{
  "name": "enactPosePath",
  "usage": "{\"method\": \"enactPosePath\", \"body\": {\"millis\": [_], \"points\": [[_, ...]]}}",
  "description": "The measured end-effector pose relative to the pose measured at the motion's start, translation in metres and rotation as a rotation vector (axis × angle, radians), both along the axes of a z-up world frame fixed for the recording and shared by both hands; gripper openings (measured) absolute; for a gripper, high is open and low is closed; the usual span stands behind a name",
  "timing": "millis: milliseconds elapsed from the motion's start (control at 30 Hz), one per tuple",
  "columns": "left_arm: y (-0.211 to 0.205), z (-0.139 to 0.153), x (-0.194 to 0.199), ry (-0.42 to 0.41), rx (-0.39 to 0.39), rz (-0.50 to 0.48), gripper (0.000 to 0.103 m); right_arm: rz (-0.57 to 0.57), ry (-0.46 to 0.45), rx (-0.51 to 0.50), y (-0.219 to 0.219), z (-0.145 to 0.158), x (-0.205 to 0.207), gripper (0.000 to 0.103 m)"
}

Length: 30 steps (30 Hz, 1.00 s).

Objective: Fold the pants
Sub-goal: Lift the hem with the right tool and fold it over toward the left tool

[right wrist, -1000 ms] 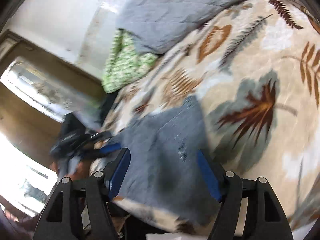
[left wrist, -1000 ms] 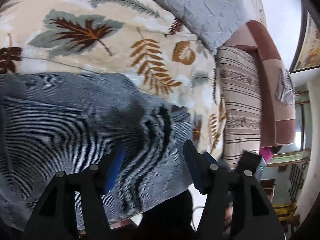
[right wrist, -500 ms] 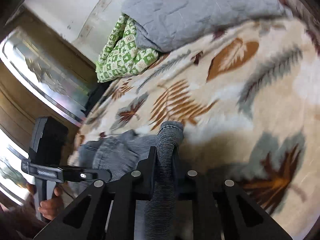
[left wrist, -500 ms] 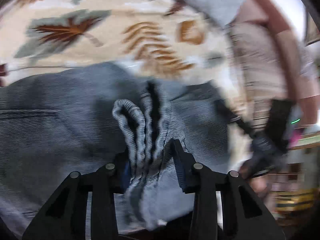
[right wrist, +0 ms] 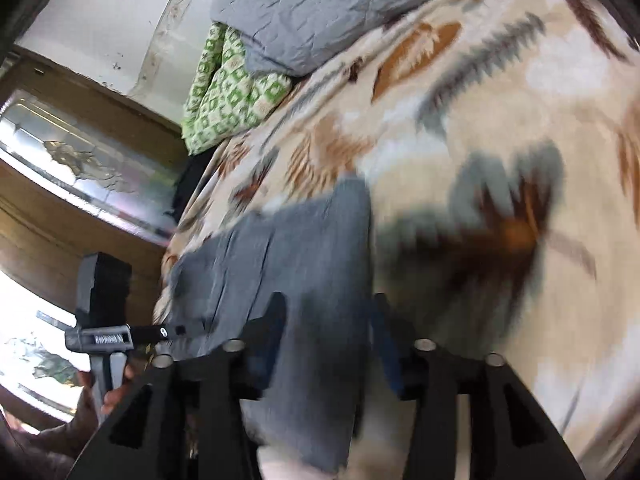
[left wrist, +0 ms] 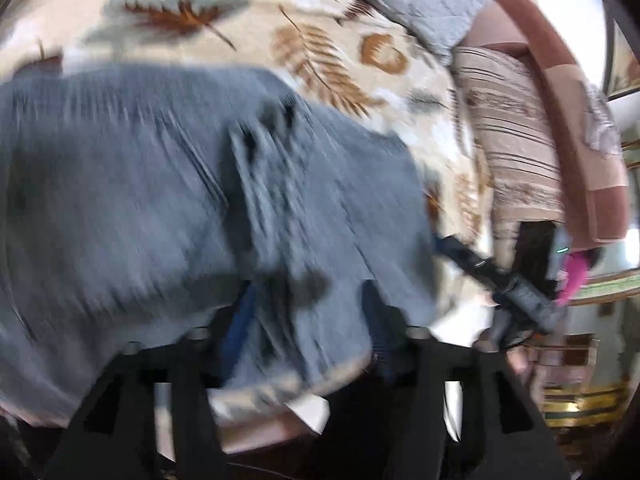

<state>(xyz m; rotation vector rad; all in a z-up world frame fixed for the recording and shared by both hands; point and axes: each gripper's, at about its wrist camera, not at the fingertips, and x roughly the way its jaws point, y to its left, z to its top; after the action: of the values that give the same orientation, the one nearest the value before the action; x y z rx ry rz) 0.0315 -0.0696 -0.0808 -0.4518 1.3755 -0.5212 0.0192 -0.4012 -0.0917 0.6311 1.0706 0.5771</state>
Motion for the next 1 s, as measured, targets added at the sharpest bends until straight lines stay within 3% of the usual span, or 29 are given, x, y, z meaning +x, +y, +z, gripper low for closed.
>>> {"method": "enactPosePath", "body": {"millis": [33,100,133,167,200,300,333,433,567,667,800,1000], "points": [[-0.008,-0.007,-0.008,0.021,-0.023,-0.021,0.065,0.015,0.017,0.033,0.001,-0.007,-0.015,0.050],[-0.019,-0.019,-0.017,0.044,0.024,-0.049,0.063,0.033,0.043,0.035,0.010,-0.019,-0.028,0.045],[-0.023,-0.023,-0.020,0.041,0.063,-0.049,0.058,0.046,0.050,0.017,0.017,-0.025,-0.033,0.038],[-0.024,-0.018,-0.023,0.018,0.087,-0.036,0.054,0.052,0.033,-0.012,0.022,-0.023,-0.036,0.023],[-0.024,-0.013,-0.026,0.007,0.091,-0.032,0.054,0.054,0.014,-0.045,0.025,-0.017,-0.037,0.020],[-0.021,-0.005,-0.035,-0.044,0.149,-0.015,0.050,0.068,-0.112,-0.155,0.034,0.016,-0.046,0.019],[-0.020,-0.014,-0.035,-0.027,0.179,-0.005,0.049,0.086,-0.116,-0.226,0.040,0.015,-0.047,0.020],[-0.015,-0.022,-0.035,-0.016,0.149,0.022,0.049,0.140,-0.069,-0.369,0.054,-0.012,-0.044,0.022],[-0.012,-0.009,-0.039,-0.022,0.127,0.011,0.047,0.100,-0.080,-0.329,0.041,0.007,-0.046,0.029],[-0.005,0.014,-0.037,-0.086,0.094,0.032,0.047,0.032,-0.113,-0.262,0.025,0.025,-0.041,0.036],[-0.009,0.036,-0.021,-0.167,0.072,0.058,0.048,-0.006,-0.145,-0.163,0.027,0.037,-0.020,0.036],[-0.018,0.011,0.025,-0.132,0.094,0.091,0.048,0.035,-0.143,-0.145,0.060,0.020,0.028,0.036]]}}
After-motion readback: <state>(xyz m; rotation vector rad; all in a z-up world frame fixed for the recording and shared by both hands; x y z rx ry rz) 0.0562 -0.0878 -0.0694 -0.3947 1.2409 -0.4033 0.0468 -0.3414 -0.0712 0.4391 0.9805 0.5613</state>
